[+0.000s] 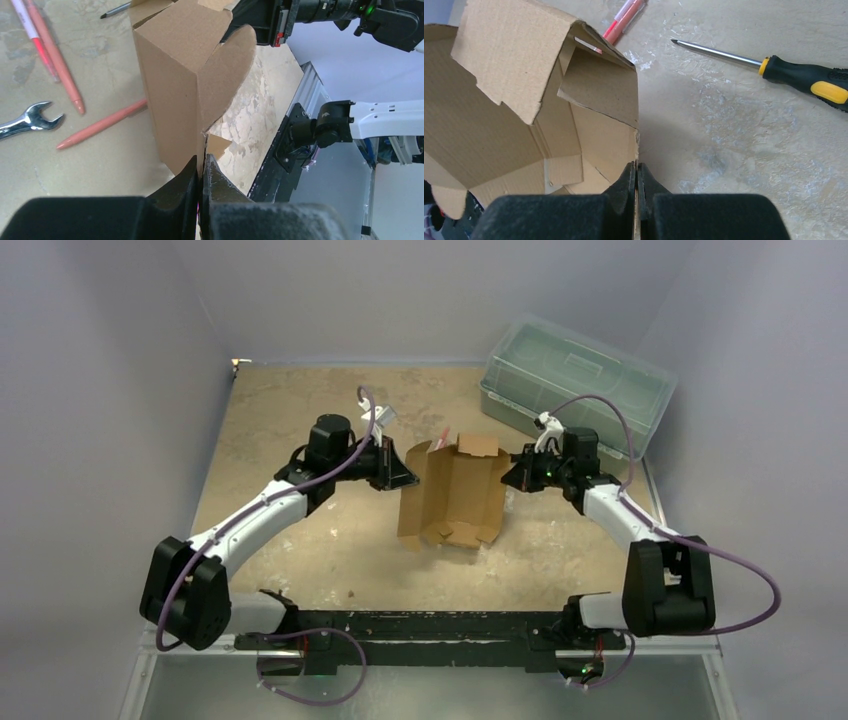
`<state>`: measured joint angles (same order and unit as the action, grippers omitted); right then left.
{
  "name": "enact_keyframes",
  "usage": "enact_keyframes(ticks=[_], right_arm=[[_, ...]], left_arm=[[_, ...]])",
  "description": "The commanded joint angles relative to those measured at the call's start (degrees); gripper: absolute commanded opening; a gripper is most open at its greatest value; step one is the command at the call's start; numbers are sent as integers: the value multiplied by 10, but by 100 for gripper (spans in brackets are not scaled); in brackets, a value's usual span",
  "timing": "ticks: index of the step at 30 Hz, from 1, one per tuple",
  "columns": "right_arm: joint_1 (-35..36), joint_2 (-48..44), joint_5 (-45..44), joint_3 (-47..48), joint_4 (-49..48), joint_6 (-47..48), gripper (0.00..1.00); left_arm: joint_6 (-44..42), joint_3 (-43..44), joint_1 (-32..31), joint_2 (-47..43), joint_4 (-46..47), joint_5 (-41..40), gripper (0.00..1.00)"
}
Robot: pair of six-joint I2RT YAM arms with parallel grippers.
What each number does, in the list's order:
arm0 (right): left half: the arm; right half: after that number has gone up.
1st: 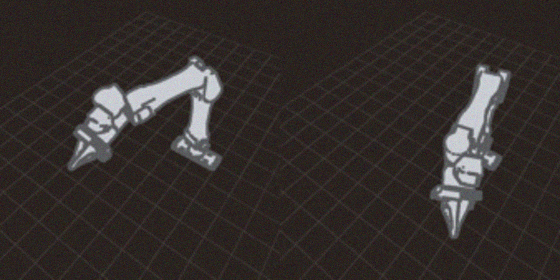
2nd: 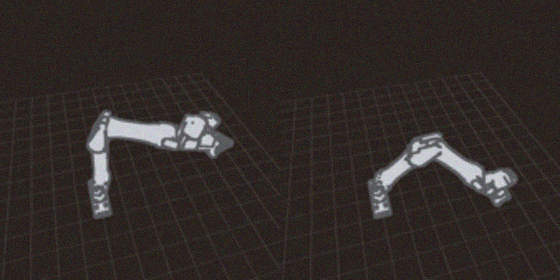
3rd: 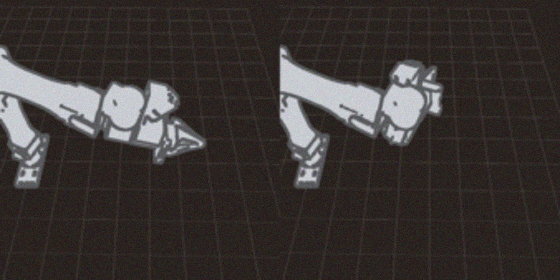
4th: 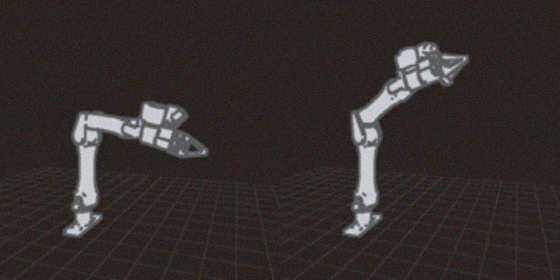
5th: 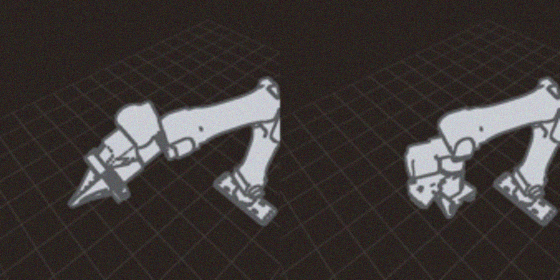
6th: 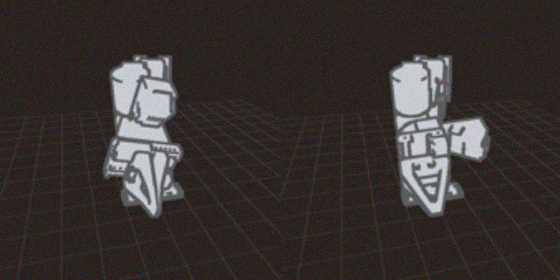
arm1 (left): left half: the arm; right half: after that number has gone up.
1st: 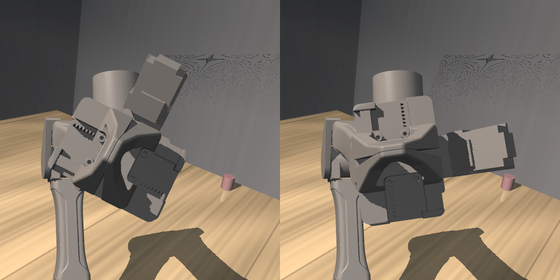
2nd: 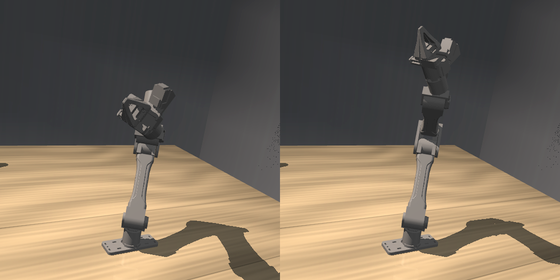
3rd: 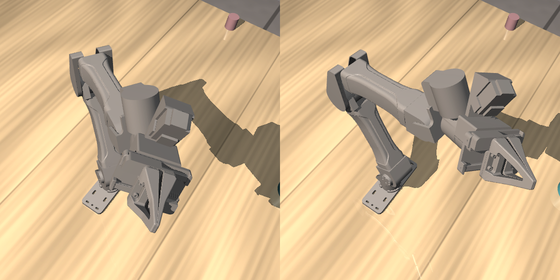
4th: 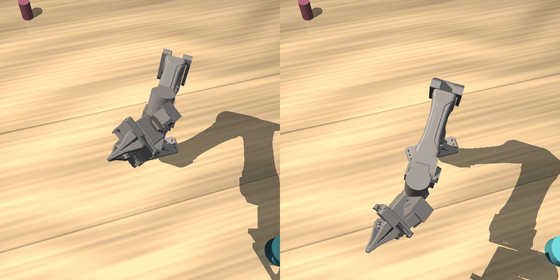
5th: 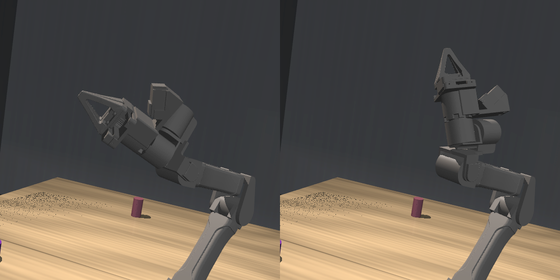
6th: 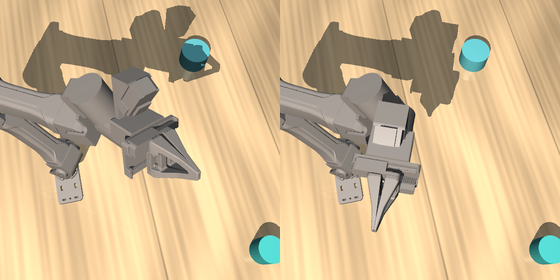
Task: Fold the paper box
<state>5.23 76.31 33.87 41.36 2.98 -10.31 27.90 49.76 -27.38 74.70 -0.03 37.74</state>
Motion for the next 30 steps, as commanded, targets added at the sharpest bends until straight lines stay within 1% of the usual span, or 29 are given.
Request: enact_keyframes(ticks=[1, 5, 7, 10, 13, 20, 27, 30], right_arm=[[1, 22, -18, 27, 17, 14, 0], [1, 53, -14, 36, 27, 14, 0], [2, 61, -11, 39, 29, 15, 1], [1, 63, -4, 38, 28, 18, 6], [1, 70, 4, 39, 28, 19, 9], [1, 83, 32, 48, 31, 31, 16], [3, 66, 75, 45, 20, 39, 22], [5, 58, 86, 48, 24, 48, 27]], left_arm=[[-47, 48, 32, 24, -41, 36, 0], [-86, 82, 49, 74, -74, 87, 0], [-105, 104, 50, 102, -101, 100, 0], [-108, 115, 51, 128, -101, 120, 0], [-101, 110, 51, 136, -75, 134, 0], [-110, 102, 52, 140, -60, 159, 0], [-111, 91, 59, 136, -47, 171, 0], [-112, 83, 62, 131, -42, 173, 0]])
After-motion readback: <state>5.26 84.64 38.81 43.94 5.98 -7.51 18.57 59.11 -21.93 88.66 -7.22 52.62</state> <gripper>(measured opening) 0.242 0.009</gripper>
